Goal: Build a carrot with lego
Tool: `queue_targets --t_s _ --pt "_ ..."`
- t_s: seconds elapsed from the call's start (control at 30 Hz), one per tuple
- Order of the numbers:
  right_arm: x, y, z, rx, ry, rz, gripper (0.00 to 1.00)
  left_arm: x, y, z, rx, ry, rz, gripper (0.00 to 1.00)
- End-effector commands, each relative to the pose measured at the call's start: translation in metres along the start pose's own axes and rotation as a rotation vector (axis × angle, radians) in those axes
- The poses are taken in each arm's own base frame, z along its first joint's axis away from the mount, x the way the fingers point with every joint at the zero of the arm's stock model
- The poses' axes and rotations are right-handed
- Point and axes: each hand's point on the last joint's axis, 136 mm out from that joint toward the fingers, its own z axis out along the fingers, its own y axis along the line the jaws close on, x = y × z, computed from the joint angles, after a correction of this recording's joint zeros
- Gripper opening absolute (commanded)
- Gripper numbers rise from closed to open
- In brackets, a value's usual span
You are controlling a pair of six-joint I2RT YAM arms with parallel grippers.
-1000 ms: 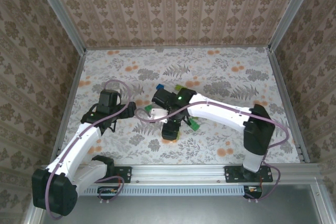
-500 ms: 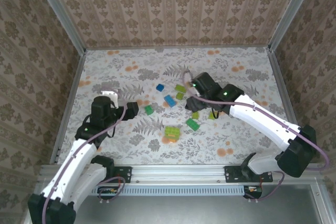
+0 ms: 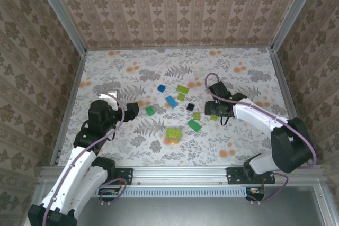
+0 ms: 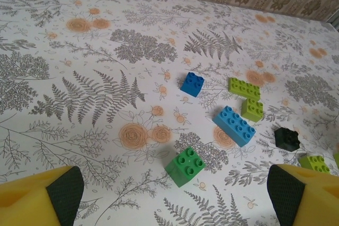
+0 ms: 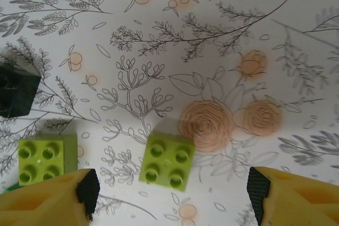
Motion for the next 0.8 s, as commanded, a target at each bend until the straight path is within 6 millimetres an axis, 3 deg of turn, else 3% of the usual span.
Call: queue_targets --t_s 0.0,0.27,0.77 --pt "0.006 0.006 0.017 -0.030 0.036 0.056 0.75 -0.003 -0.004 -0.001 0.017 -0.014 0.023 0.93" --pt "0.013 0.001 0.030 -0.008 0.065 0.085 0.72 -0.004 -0.004 -0.002 0.018 -0.021 0.023 0.92" --pt "0.029 -0.004 0.045 0.005 0.105 0.104 0.52 -0.002 -0.007 -0.002 0.031 -0.017 0.026 0.91"
